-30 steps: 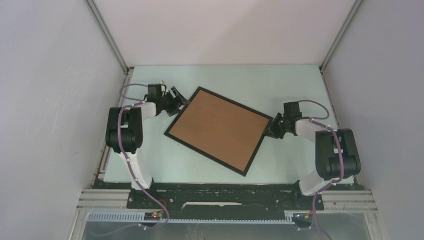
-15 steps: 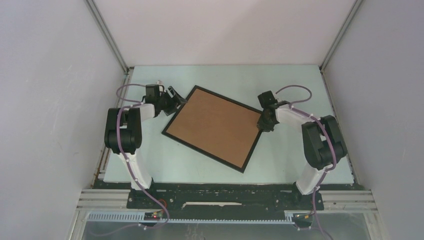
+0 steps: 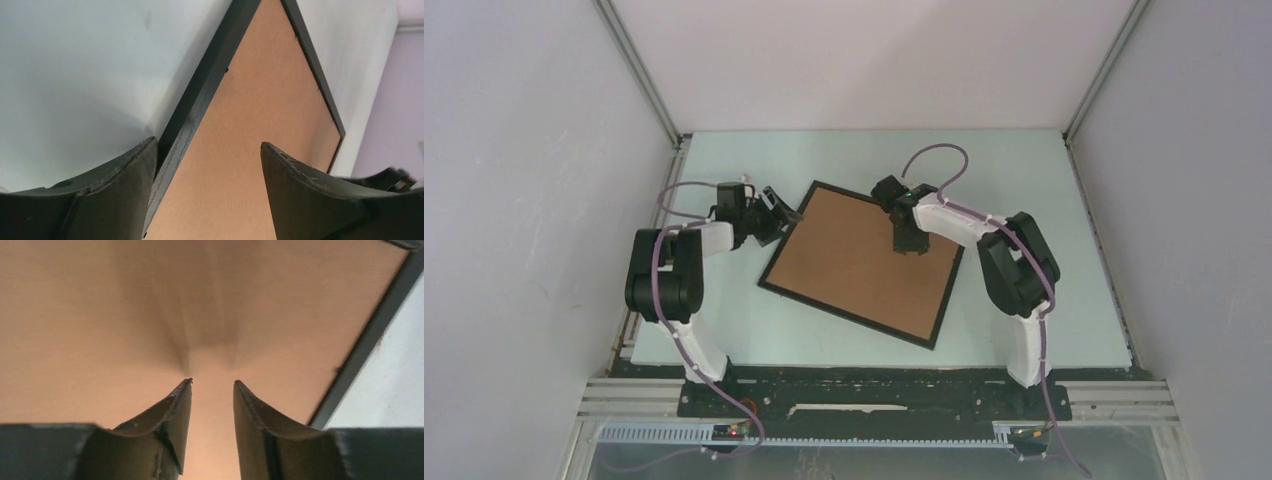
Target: Put the photo into the frame
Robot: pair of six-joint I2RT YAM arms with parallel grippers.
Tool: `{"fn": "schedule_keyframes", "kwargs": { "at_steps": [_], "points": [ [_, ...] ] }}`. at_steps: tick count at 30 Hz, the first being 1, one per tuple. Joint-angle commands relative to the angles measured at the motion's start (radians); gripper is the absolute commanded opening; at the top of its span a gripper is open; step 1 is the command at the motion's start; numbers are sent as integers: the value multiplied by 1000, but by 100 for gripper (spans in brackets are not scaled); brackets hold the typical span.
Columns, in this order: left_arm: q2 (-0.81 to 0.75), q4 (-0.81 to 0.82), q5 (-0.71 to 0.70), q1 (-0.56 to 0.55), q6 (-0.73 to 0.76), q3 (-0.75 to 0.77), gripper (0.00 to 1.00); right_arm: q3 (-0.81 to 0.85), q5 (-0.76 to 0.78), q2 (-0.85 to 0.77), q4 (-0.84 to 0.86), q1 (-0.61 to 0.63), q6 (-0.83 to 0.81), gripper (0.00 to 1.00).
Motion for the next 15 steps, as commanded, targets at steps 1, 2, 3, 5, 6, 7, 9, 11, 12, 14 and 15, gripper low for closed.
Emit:
{"fn": "schedule_keyframes", "kwargs": {
  "at_steps": [1,2,3,5,6,7,9,11,12,14,15],
  "points": [
    [-102,-42,101,-38,-51,-110,78,-35,-174,-251,129,-67,-74,51],
    [-121,-34,90,-33,-56,-127,79,-72,-231,-320,152,-101,-80,55],
    [-135,-30,77,-30,-60,-143,81,-124,-289,-382,179,-140,-78,57],
    [-165,-27,50,-28,-65,-167,83,-262,-421,-514,235,-233,-55,58],
    [-176,-27,41,-27,-67,-178,84,-380,-466,-560,269,-269,-40,59],
    [-191,-25,37,-28,-68,-187,85,-475,-489,-610,305,-298,-26,59],
    [-211,-23,32,-27,-67,-207,86,-666,-514,-706,393,-350,-5,62],
    [-233,-22,30,-27,-66,-235,87,-807,-567,-779,471,-411,7,66],
    [-247,-20,27,-26,-69,-250,88,-852,-612,-799,506,-441,5,67],
    [-277,-18,18,-27,-82,-291,89,-903,-682,-804,559,-483,0,67],
    [-295,-7,10,-27,-95,-318,89,-912,-702,-793,572,-492,-4,67]
  ]
}}
